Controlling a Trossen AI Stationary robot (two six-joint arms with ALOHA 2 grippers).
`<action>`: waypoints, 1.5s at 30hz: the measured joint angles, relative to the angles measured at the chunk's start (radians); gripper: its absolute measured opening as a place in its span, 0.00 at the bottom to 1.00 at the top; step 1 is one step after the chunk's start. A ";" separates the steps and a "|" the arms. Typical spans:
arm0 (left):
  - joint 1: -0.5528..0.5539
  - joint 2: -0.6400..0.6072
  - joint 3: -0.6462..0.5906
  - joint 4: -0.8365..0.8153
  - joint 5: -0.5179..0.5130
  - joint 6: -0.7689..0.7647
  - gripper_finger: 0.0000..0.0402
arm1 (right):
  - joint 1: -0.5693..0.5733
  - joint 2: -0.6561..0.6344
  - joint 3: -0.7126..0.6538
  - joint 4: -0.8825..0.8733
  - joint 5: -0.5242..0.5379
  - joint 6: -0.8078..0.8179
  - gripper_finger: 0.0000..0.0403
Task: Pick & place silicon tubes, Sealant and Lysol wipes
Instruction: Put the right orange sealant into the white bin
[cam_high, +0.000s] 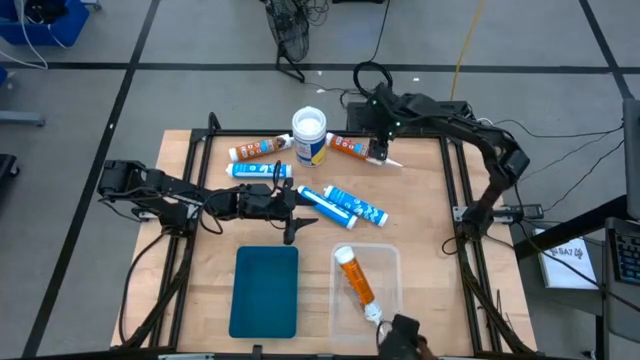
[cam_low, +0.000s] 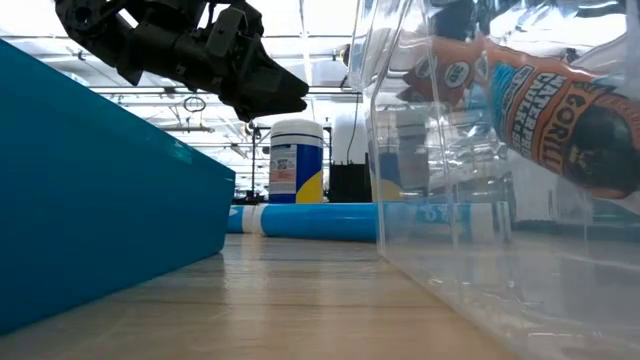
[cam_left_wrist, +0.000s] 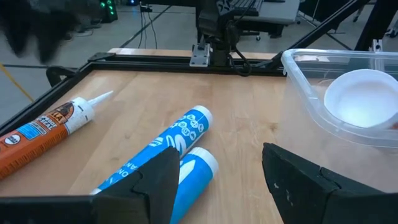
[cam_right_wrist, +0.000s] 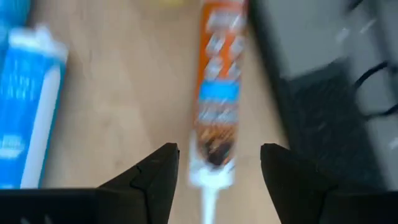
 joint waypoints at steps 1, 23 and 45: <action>0.000 0.000 0.000 -0.002 0.000 0.000 0.57 | -0.006 -0.020 0.000 0.040 0.019 -0.005 0.52; 0.000 0.000 0.000 -0.021 0.000 -0.009 0.57 | -0.261 -0.112 -0.619 1.167 0.510 0.216 0.24; 0.000 0.000 0.000 -0.022 0.000 -0.021 0.57 | -0.312 -0.069 -0.693 1.249 0.560 0.105 0.00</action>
